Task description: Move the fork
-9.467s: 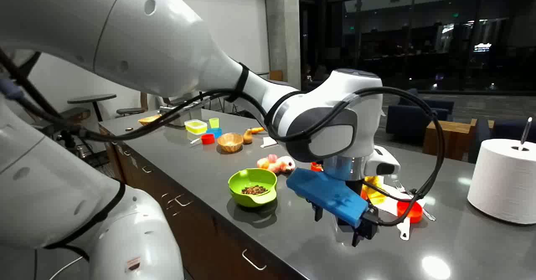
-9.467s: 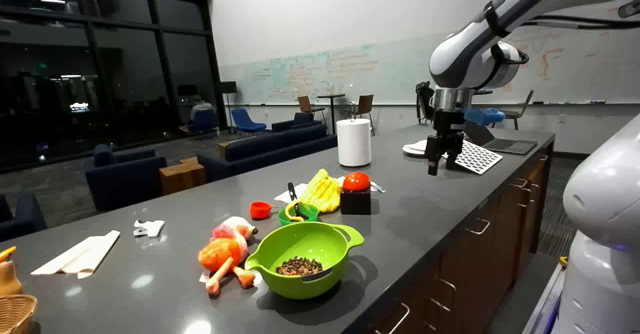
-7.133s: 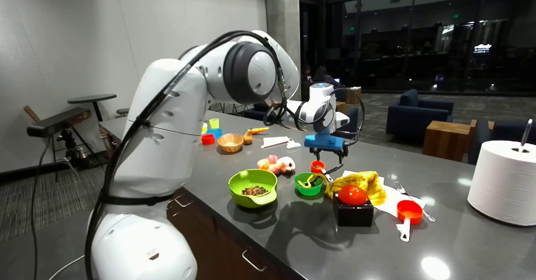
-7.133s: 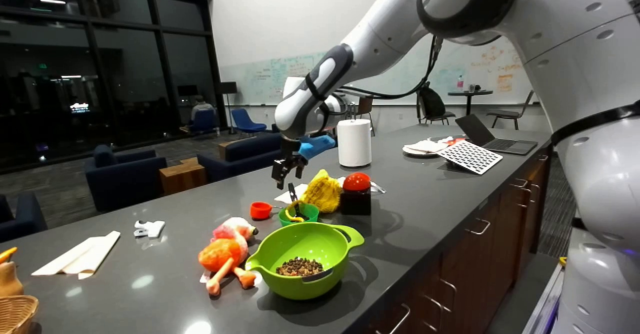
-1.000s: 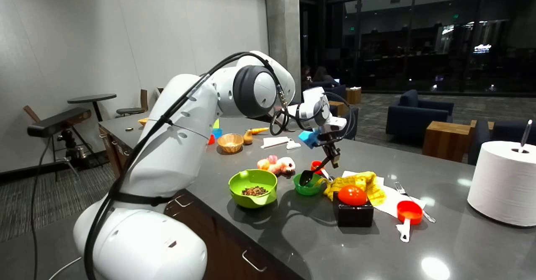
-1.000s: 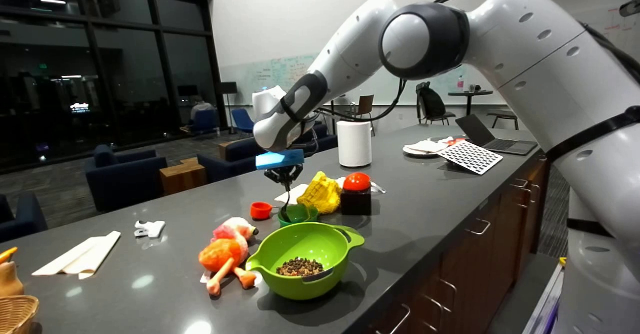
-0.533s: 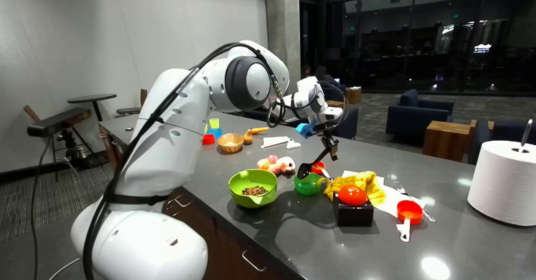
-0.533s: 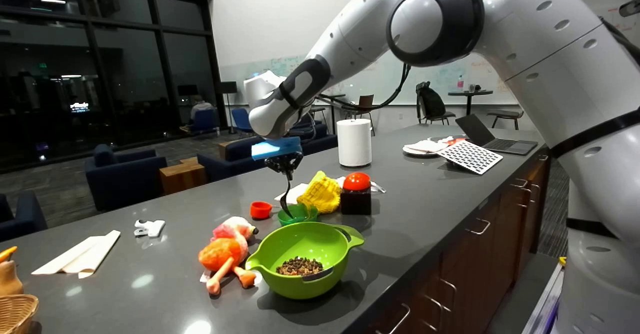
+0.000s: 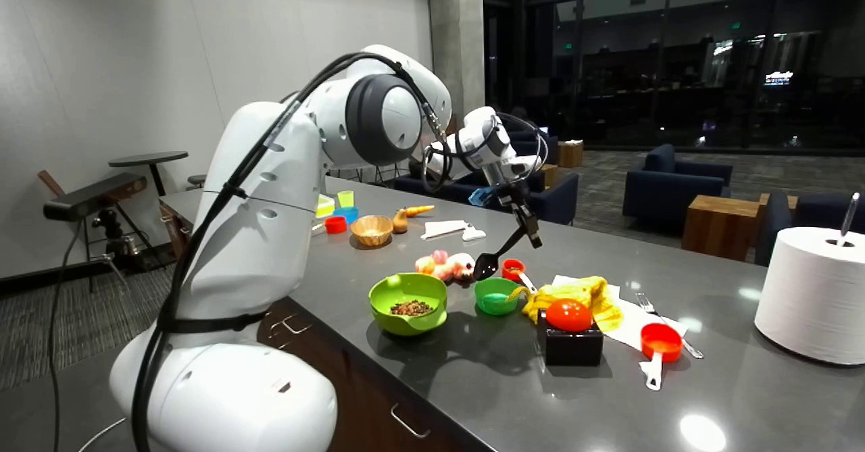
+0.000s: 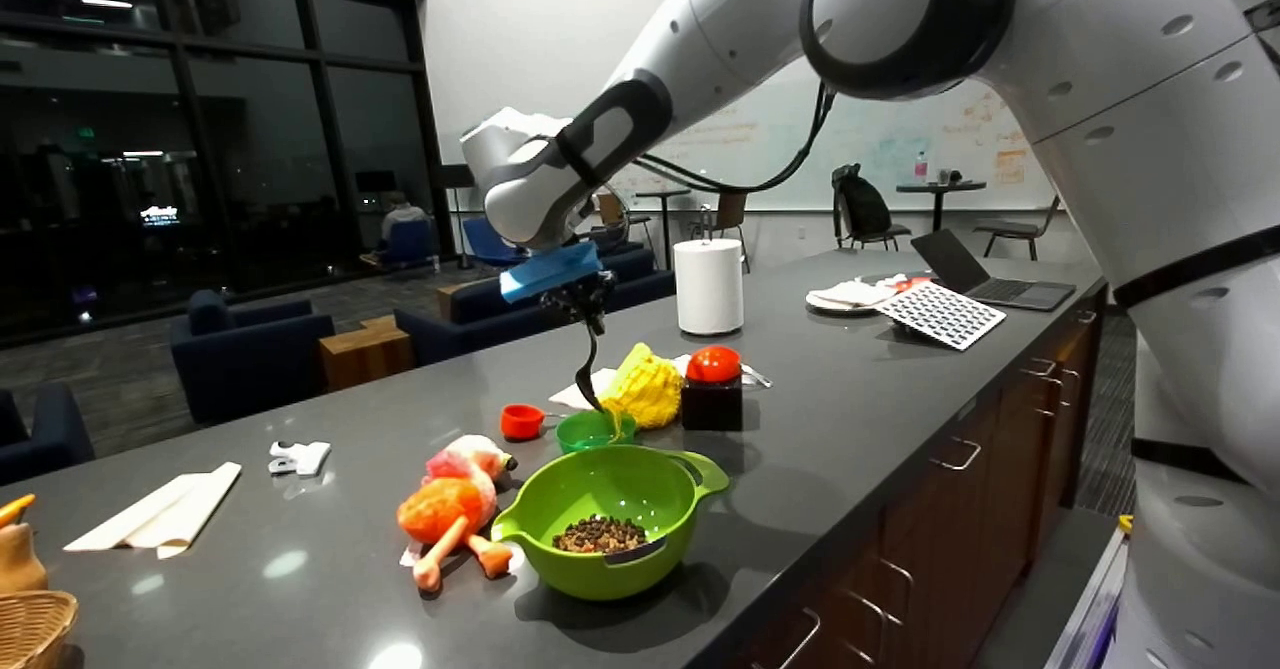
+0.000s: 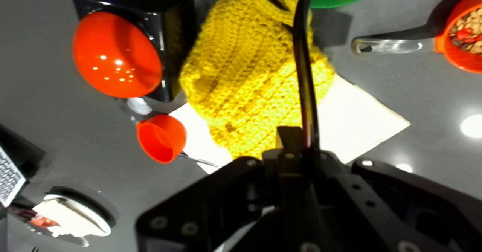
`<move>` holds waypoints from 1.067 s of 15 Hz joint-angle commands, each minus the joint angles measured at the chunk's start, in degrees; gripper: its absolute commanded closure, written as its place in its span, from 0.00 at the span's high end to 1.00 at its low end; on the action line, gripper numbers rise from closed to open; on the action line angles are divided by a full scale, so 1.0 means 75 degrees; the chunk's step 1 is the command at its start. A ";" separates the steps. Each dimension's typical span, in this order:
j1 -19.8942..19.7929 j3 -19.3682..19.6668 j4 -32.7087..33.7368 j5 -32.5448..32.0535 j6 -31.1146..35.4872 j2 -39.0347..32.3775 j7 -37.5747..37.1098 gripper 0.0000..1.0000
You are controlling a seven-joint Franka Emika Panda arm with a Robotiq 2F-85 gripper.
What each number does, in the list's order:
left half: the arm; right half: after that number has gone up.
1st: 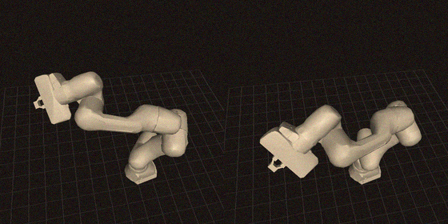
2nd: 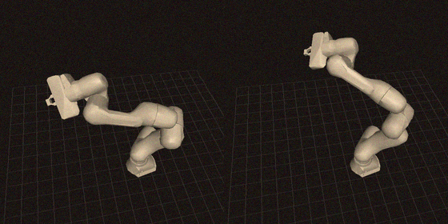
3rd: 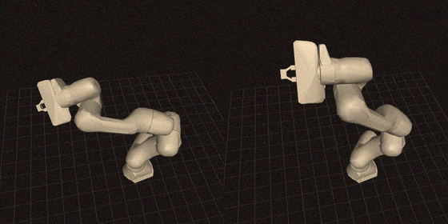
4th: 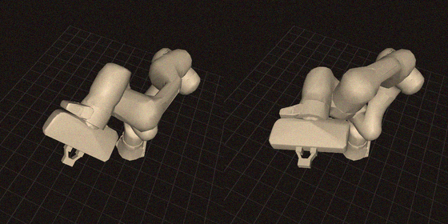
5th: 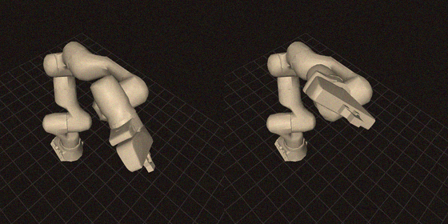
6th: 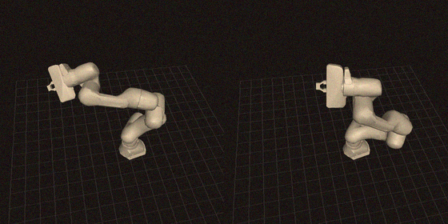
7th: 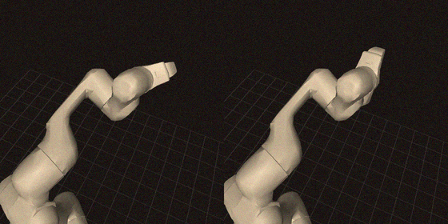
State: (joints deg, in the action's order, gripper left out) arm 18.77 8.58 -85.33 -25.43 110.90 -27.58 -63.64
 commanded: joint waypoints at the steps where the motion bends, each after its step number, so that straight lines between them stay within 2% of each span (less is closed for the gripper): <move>1: 0.0190 -0.0077 -0.0285 -0.0959 -0.1231 0.0509 -0.0626 0.00; 5: 0.0100 -0.0425 -0.0465 -0.1693 -0.2238 0.0547 -0.0767 0.00; 9: -0.0097 -0.0708 -0.0970 -0.1914 -0.2379 0.0448 -0.0899 0.00; 16: -0.0436 -0.0861 -0.2189 -0.1922 -0.2382 0.0527 -0.1240 0.00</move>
State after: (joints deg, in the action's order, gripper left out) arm 17.01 3.59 -97.69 -38.86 93.50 -25.47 -71.32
